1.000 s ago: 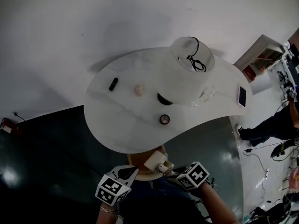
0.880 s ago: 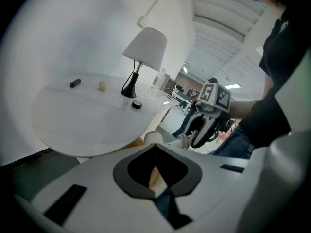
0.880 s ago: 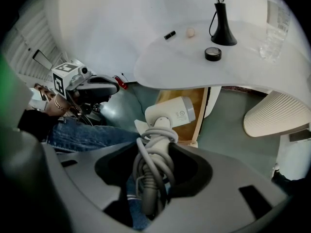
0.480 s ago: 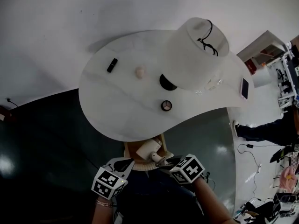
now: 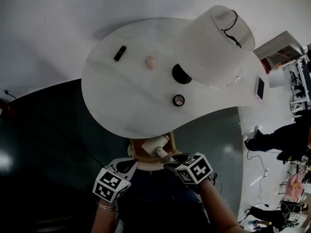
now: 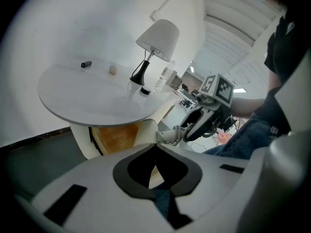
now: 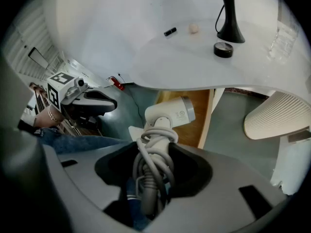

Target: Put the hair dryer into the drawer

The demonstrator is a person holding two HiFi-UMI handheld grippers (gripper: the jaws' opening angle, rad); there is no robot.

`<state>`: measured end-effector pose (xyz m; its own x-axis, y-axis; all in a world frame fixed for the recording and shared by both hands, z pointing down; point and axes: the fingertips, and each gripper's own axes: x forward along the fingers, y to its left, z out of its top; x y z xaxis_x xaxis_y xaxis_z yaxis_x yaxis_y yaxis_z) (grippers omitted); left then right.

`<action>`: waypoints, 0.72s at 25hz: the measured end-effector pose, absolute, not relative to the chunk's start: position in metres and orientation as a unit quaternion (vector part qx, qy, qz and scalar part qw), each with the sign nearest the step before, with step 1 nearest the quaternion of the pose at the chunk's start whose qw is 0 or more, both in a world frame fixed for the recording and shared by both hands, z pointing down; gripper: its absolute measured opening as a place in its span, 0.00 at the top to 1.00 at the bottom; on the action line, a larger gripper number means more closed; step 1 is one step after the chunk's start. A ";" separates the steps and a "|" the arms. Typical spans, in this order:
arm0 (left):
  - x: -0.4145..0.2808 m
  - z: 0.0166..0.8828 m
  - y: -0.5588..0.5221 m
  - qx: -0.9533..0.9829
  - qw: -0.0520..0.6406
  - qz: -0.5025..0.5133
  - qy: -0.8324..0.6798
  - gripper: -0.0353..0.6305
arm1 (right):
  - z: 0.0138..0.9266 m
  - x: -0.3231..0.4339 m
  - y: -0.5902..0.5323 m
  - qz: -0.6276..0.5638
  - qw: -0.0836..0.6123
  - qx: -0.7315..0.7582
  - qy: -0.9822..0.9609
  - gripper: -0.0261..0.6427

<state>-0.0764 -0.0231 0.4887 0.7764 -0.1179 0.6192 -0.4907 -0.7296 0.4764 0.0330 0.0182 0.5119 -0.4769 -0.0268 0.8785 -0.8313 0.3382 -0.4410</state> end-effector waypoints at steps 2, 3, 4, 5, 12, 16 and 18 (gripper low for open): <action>-0.077 0.490 -0.025 0.885 0.323 0.287 -0.172 0.92 | 0.514 0.033 0.015 0.490 0.409 0.307 -0.706 0.64; -0.077 0.490 -0.026 0.885 0.323 0.287 -0.171 0.92 | 0.515 0.032 0.013 0.491 0.409 0.309 -0.705 0.64; -0.077 0.491 -0.027 0.885 0.325 0.287 -0.170 0.92 | 0.515 0.032 0.011 0.492 0.408 0.309 -0.704 0.64; -0.077 0.492 -0.028 0.884 0.326 0.288 -0.169 0.92 | 0.516 0.032 0.009 0.493 0.408 0.310 -0.703 0.64; -0.071 0.497 -0.042 0.875 0.339 0.304 -0.163 0.92 | 0.519 0.041 -0.006 0.504 0.402 0.315 -0.697 0.64; -0.075 0.506 -0.038 0.873 0.343 0.304 -0.163 0.92 | 0.530 0.036 -0.002 0.512 0.398 0.314 -0.693 0.64; -0.079 0.511 -0.036 0.871 0.352 0.303 -0.161 0.92 | 0.535 0.032 -0.001 0.517 0.398 0.312 -0.691 0.64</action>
